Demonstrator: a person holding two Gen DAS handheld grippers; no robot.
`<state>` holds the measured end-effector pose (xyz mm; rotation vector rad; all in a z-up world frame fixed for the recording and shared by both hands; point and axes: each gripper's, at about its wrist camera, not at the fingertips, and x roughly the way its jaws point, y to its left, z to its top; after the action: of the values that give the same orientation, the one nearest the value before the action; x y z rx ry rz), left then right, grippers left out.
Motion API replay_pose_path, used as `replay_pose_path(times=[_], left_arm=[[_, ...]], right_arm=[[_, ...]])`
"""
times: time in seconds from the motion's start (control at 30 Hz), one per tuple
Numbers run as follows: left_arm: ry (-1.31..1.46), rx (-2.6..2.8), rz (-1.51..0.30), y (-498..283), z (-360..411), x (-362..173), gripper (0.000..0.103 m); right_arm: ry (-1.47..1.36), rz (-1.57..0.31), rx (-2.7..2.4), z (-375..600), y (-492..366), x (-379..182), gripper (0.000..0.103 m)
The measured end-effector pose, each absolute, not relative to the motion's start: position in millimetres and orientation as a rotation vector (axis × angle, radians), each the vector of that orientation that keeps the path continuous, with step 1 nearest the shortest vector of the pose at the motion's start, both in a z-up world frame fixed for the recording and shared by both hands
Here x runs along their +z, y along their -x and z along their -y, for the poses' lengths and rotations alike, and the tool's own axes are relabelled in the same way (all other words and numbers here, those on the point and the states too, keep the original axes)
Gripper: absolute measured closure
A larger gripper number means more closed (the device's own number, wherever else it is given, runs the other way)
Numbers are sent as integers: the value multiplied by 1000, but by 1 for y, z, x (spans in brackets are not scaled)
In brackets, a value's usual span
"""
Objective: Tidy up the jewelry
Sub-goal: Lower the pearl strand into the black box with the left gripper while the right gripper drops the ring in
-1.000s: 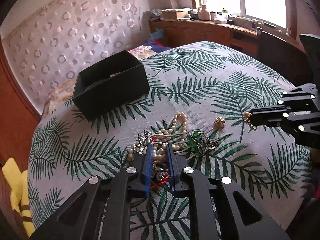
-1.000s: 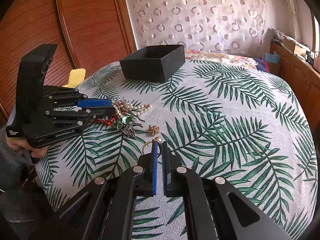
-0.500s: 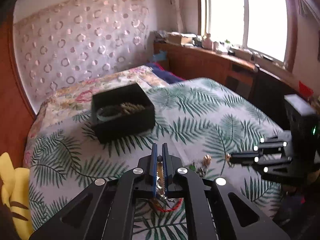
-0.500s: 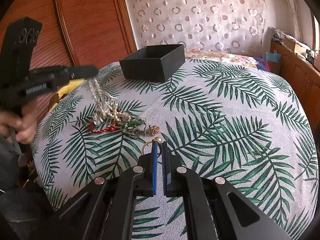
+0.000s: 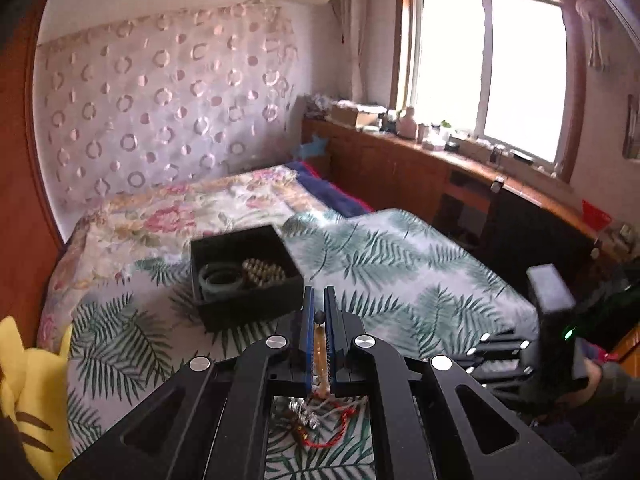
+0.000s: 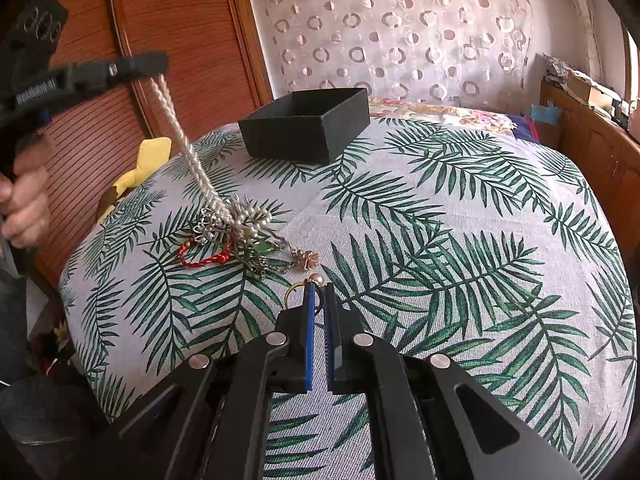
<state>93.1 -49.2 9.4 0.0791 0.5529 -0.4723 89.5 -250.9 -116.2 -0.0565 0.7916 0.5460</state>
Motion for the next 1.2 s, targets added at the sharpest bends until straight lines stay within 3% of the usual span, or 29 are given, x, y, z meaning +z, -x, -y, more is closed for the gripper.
replay_pose_path(times=[0.5,1.2], left_arm=[[-98,-444,-411,-93,51,73,99],[-119,-329,-406,-168,39,99,99]], right_arm=[[84,-738,536,246,-98,-90,98],[182,-620,584,186,-161,-28,98]])
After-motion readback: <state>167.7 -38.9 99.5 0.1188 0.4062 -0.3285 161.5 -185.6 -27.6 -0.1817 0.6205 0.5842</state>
